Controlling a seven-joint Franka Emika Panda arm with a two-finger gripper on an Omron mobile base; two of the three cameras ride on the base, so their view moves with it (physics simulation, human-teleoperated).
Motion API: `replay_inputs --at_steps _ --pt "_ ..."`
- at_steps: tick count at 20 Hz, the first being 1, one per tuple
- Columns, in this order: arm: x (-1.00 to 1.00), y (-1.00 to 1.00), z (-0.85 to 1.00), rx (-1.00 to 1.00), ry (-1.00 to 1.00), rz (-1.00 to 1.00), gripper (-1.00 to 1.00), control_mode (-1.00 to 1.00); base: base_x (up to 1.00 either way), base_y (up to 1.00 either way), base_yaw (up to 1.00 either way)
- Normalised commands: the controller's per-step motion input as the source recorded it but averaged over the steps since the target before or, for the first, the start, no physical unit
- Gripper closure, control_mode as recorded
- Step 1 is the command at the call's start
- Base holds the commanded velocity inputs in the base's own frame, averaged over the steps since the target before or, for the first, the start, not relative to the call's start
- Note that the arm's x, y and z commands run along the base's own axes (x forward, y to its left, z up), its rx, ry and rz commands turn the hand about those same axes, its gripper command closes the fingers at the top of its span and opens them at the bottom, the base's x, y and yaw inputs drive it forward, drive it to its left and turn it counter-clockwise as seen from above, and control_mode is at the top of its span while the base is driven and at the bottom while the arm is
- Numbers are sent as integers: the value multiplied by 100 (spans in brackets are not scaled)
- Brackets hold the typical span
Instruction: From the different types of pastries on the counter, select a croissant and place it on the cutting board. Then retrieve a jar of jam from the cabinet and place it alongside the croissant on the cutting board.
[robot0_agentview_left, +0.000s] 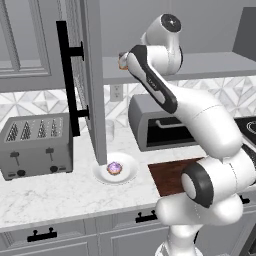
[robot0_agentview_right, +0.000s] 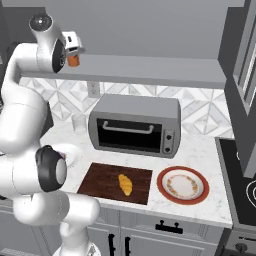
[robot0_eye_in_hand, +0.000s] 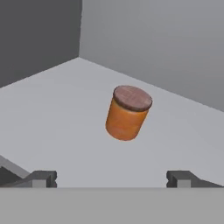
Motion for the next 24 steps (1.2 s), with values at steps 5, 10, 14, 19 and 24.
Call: replay_inputs --at_steps 5,10,14,19,24 --pt "41 3 13 -1 -4 -13 -100 -100 0 0 0" --pt "37 21 4 2 1 -8 -100 -100 0 0 0" --pt "24 0 0 9 1 -13 -100 -100 0 0 0" --pt "20 0 0 10 0 -13 -100 -100 0 0 0" --pt "24 0 0 15 4 0 -100 -100 0 0 0"
